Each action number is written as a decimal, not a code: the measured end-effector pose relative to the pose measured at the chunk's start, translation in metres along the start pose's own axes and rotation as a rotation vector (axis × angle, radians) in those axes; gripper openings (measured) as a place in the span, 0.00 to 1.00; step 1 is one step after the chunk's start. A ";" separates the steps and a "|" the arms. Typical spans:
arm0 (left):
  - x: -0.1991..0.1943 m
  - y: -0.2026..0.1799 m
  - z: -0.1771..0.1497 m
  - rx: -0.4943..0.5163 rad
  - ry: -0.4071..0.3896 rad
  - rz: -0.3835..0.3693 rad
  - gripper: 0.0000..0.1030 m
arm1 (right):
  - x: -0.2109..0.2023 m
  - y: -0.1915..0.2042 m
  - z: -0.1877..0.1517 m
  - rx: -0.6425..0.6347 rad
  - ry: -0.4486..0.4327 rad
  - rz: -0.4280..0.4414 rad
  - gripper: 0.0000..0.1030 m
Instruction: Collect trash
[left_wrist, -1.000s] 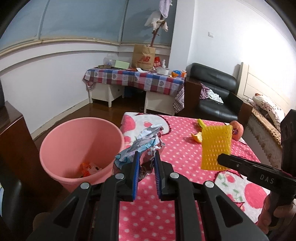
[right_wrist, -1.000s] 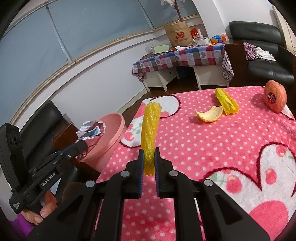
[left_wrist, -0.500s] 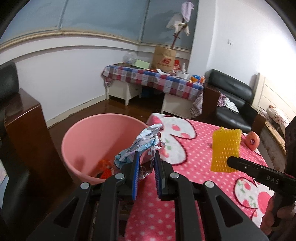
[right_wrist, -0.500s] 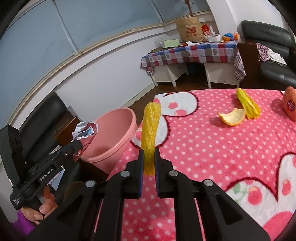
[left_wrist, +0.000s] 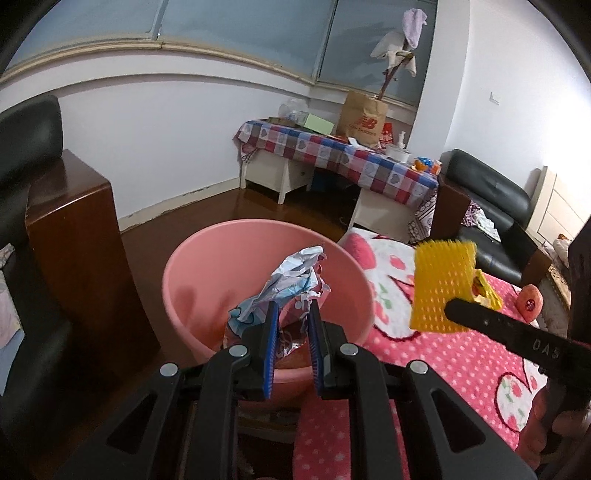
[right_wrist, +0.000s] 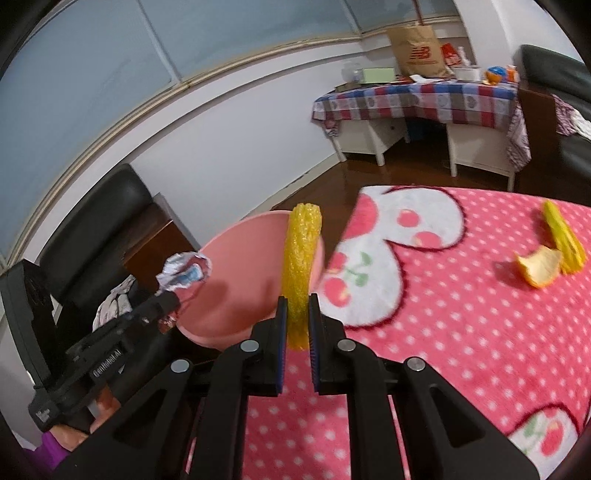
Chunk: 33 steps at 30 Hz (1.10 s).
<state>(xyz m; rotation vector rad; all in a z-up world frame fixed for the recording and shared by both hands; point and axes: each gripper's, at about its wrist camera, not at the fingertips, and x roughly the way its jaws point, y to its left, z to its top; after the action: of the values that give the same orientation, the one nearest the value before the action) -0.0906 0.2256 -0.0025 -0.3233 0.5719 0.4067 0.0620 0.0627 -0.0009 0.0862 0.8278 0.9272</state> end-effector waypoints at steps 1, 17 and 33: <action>0.002 0.002 0.000 -0.004 0.002 0.005 0.14 | 0.004 0.005 0.003 -0.013 0.002 0.004 0.10; 0.027 0.022 0.000 -0.066 0.035 0.057 0.15 | 0.050 0.026 0.016 -0.058 0.073 0.031 0.11; 0.041 0.021 -0.002 -0.061 0.052 0.091 0.19 | 0.074 0.030 0.017 -0.074 0.112 0.039 0.11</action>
<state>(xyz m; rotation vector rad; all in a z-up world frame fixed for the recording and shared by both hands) -0.0702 0.2545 -0.0315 -0.3677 0.6273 0.5049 0.0772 0.1408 -0.0209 -0.0139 0.8965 1.0056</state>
